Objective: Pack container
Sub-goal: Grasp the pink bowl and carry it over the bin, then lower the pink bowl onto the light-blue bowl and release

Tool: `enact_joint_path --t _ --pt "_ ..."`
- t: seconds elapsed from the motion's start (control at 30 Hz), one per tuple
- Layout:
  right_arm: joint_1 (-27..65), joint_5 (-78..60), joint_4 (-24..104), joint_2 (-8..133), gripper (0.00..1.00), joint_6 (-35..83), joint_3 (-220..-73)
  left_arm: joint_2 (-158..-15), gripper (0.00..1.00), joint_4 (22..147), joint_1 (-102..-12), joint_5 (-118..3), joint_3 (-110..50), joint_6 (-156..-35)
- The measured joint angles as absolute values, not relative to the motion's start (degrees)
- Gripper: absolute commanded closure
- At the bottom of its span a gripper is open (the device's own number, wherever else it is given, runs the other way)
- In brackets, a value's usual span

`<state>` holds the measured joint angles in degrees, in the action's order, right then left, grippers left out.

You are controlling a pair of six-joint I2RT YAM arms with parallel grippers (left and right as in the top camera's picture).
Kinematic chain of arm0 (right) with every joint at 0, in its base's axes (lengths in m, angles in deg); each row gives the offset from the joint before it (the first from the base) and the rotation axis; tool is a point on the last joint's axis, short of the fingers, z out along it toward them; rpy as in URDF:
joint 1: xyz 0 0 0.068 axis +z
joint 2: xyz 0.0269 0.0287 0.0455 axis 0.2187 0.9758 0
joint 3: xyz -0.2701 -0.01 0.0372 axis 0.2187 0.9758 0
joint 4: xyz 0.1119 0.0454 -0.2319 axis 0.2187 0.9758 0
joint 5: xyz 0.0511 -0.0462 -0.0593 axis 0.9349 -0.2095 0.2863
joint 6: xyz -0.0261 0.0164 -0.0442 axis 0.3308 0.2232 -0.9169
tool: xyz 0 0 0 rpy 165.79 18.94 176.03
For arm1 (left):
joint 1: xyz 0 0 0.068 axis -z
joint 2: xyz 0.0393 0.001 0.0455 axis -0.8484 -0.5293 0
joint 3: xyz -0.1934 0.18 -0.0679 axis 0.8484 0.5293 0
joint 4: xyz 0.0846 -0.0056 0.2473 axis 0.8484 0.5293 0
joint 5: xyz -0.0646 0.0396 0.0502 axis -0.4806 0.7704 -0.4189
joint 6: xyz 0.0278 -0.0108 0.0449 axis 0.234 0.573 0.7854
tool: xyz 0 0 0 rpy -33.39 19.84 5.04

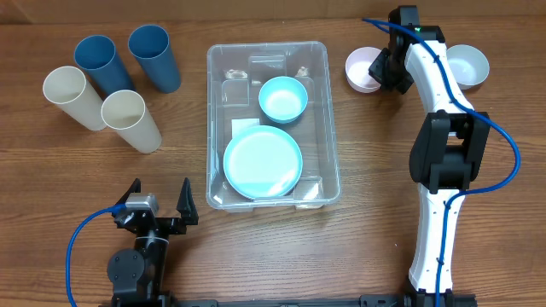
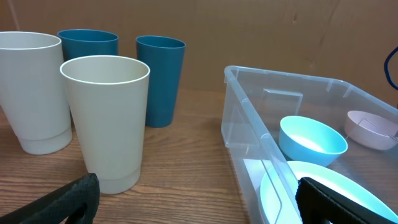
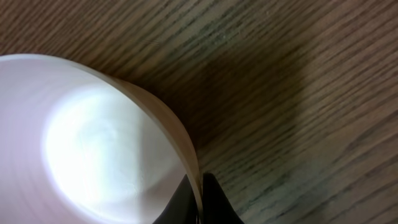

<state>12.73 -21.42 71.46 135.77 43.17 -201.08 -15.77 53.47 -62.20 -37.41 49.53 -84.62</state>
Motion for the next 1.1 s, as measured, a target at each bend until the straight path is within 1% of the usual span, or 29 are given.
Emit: enact_joint_path --t 0.2,0.33,0.47,0.57,0.73,0.93,1.1 --pt "12.2 -21.3 77.5 135.8 0.96 43.2 -204.5 -15.8 0.00 53.5 -62.2 -37.4 49.5 -84.6" --pt "11.2 -21.3 82.5 135.3 0.96 42.5 -210.2 -15.8 0.00 53.5 -62.2 -37.4 49.5 -84.6" --pt "11.7 -21.3 86.8 130.7 0.96 40.6 -213.7 -15.8 0.00 53.5 -62.2 -37.4 49.5 -84.6" --pt "14.1 -21.3 88.5 125.2 0.96 39.0 -214.9 -15.8 0.00 53.5 -62.2 -37.4 49.5 -84.6" --pt "21.2 -21.1 90.4 118.3 0.96 36.5 -215.5 -15.8 0.00 53.5 -62.2 -37.4 49.5 -84.6" --pt "28.4 -20.7 93.0 117.1 0.96 33.7 -215.3 -15.8 0.00 53.5 -62.2 -37.4 49.5 -84.6" --pt "35.4 -21.2 88.1 117.0 0.96 32.7 -208.1 -15.8 0.00 53.5 -62.2 -37.4 49.5 -84.6"
